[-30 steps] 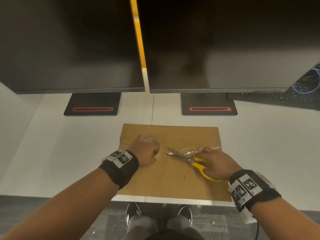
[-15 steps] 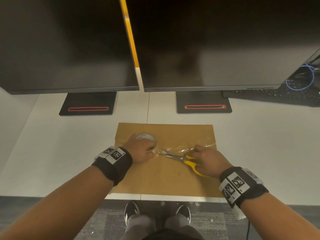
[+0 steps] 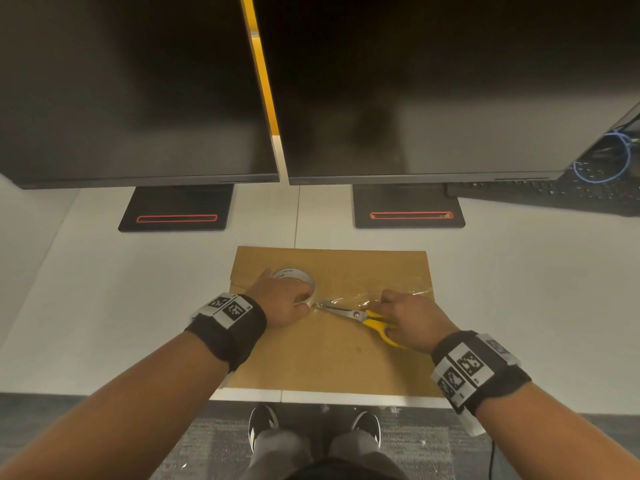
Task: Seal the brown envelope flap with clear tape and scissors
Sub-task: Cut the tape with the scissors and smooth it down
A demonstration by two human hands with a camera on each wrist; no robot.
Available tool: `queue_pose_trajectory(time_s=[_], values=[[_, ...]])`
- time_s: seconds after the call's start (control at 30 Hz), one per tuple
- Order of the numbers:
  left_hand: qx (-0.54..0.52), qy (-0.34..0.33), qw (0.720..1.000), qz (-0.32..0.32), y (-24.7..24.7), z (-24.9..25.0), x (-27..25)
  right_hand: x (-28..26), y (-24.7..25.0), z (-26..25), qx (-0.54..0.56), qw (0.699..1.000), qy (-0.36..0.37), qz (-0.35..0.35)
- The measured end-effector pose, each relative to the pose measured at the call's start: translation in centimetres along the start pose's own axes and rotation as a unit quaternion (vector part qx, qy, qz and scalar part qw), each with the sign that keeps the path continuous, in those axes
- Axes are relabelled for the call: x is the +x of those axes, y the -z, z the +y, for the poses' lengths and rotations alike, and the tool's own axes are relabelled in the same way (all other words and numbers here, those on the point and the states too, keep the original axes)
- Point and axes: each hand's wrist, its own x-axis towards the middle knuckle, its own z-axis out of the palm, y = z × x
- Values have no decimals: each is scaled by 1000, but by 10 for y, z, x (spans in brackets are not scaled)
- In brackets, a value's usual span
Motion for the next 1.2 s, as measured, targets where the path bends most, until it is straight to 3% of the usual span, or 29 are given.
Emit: queue_pose_trajectory(time_s=[1.2], values=[[-18,18,1000,-6,-4,-1,3,3,-10,-1,1,1000,-13,1]])
